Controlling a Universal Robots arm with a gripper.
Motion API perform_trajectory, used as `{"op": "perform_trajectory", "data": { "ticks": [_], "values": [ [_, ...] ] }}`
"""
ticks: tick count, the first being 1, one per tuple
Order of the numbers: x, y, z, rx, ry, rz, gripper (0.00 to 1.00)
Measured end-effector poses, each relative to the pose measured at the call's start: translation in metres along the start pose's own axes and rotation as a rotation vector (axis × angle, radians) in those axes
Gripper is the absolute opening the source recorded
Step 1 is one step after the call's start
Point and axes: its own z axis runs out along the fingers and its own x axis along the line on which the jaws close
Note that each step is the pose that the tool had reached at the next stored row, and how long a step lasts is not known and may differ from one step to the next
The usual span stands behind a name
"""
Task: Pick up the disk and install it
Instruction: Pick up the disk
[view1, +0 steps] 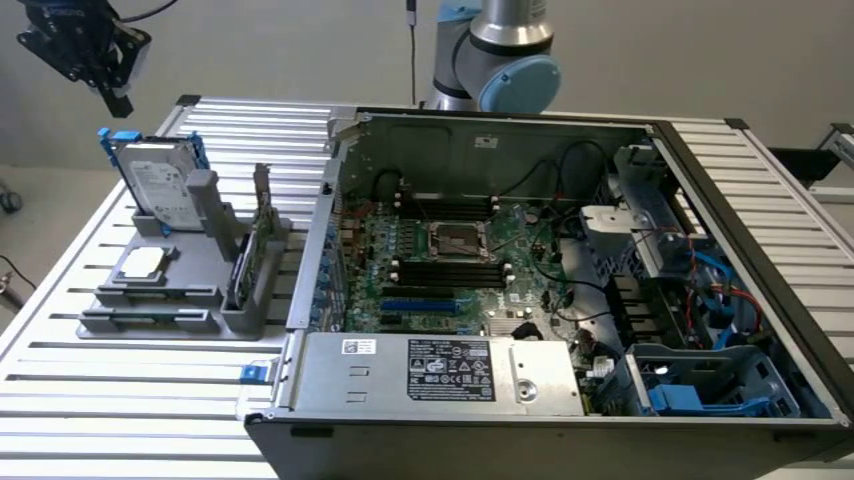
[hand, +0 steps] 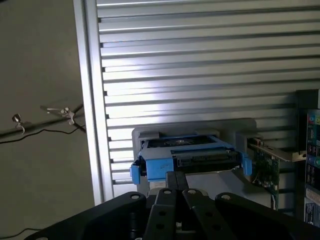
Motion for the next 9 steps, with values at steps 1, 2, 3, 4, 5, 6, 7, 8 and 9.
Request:
{"op": "perform_trajectory", "data": {
  "ticks": [1,2,3,4,5,6,7,8,9],
  "values": [
    [0.0005,-0.0001,0.0,-0.0013,-0.0001,-0.006,0.11],
    [0.0007,0.0,0.0,-0.0021,-0.0004,-0.018,0.11],
    [0.0006,0.0,0.0,-0.0026,-0.0009,-0.035,0.11],
    [0.0006,0.0,0.0,-0.0031,-0.0015,-0.053,0.11],
    [0.0007,0.0,-0.0001,-0.0035,-0.002,-0.071,0.11],
    [0.0007,0.0,0.0,-0.004,-0.0027,-0.089,0.11],
    [0.0007,0.0,-0.0001,-0.0044,-0.0031,-0.107,0.11],
    [0.0007,0.0,-0.0001,-0.0049,-0.0037,-0.126,0.11],
    [0.0007,0.0,-0.0001,-0.0053,-0.0042,-0.144,0.11]
  ]
}}
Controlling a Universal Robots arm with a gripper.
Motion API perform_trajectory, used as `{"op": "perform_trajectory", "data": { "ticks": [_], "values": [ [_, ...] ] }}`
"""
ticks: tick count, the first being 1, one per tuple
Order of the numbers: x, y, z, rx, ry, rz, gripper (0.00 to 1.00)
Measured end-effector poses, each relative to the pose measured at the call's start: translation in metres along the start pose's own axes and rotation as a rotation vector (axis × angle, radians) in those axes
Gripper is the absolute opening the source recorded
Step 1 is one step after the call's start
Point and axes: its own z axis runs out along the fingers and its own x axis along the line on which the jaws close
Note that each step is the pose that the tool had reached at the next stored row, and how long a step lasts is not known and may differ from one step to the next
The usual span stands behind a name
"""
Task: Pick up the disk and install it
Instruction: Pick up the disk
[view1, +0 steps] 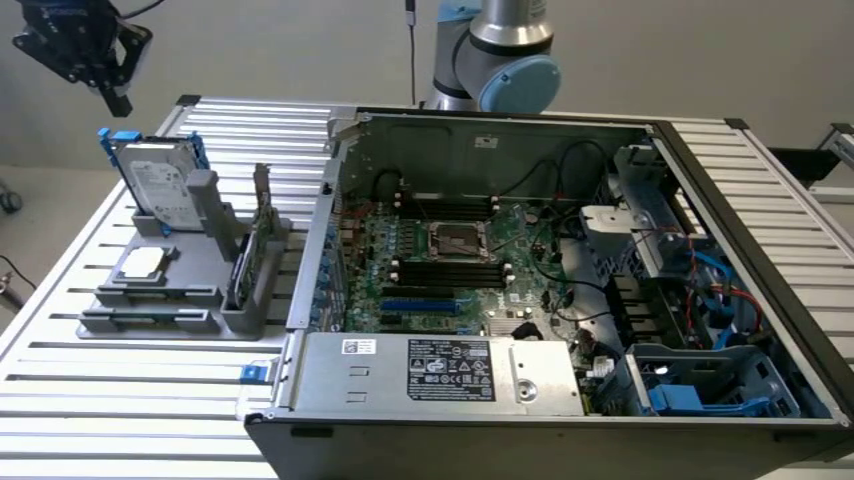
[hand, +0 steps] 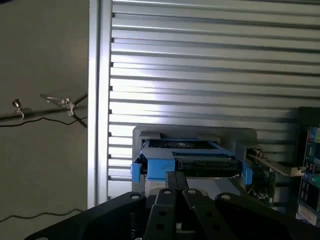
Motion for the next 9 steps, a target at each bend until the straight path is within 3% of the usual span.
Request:
{"op": "perform_trajectory", "data": {
  "ticks": [9],
  "values": [
    [0.0,0.0,0.0,-0.004,-0.0047,-0.163,0.11]
  ]
}}
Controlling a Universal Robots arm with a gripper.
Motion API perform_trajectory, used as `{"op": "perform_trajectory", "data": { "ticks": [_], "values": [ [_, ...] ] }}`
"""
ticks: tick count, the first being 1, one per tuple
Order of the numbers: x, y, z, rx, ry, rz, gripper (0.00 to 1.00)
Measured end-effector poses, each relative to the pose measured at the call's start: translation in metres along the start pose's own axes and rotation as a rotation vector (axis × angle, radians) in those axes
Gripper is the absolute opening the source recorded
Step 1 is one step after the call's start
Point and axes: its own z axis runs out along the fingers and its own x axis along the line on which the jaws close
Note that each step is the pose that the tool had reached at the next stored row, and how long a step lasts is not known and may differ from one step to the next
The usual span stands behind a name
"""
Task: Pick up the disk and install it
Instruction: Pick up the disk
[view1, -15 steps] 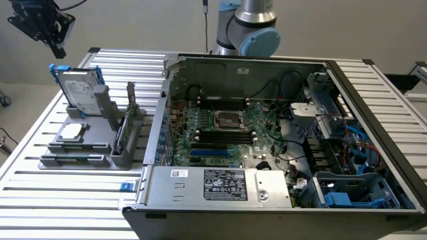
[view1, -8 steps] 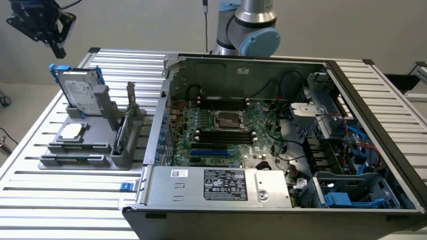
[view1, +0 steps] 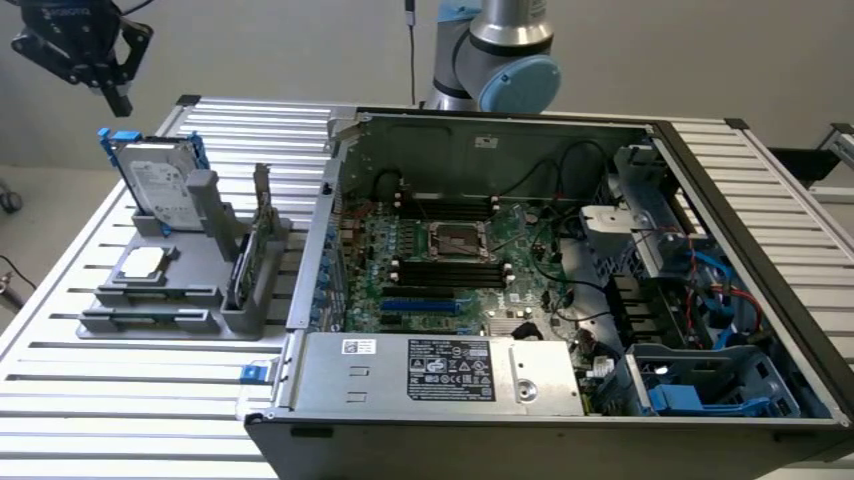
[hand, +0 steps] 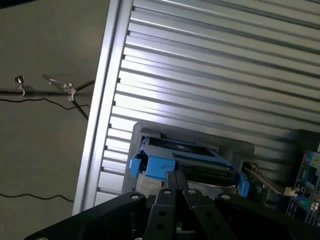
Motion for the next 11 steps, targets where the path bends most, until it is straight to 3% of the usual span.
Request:
{"op": "perform_trajectory", "data": {
  "ticks": [11],
  "values": [
    [0.0,0.0,0.0,-0.0049,-0.0059,-0.2,0.11]
  ]
}}
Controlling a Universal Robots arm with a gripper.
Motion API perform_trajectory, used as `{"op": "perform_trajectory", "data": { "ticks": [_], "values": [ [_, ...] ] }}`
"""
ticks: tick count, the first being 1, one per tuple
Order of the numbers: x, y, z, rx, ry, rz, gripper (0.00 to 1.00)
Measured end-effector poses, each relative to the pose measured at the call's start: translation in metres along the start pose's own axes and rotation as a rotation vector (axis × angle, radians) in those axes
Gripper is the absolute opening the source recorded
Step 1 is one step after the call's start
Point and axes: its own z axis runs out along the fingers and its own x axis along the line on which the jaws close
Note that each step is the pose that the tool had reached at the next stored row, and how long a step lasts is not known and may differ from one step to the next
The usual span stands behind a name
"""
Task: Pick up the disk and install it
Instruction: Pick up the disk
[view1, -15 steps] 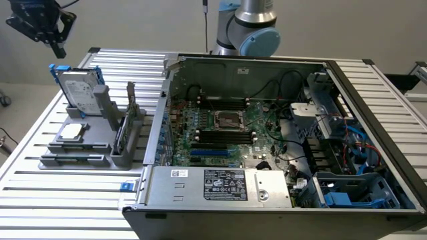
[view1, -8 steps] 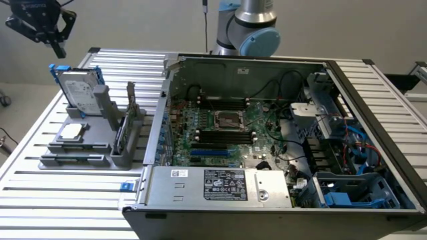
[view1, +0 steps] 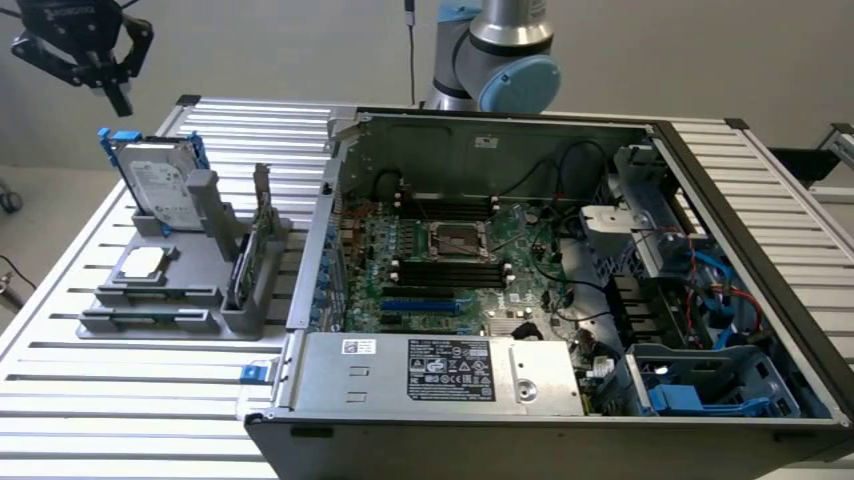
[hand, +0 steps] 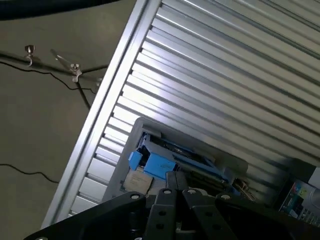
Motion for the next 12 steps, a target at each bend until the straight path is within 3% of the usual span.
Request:
{"op": "perform_trajectory", "data": {
  "ticks": [12],
  "values": [
    [0.0,0.0,0.0,-0.0054,-0.0063,-0.218,0.11]
  ]
}}
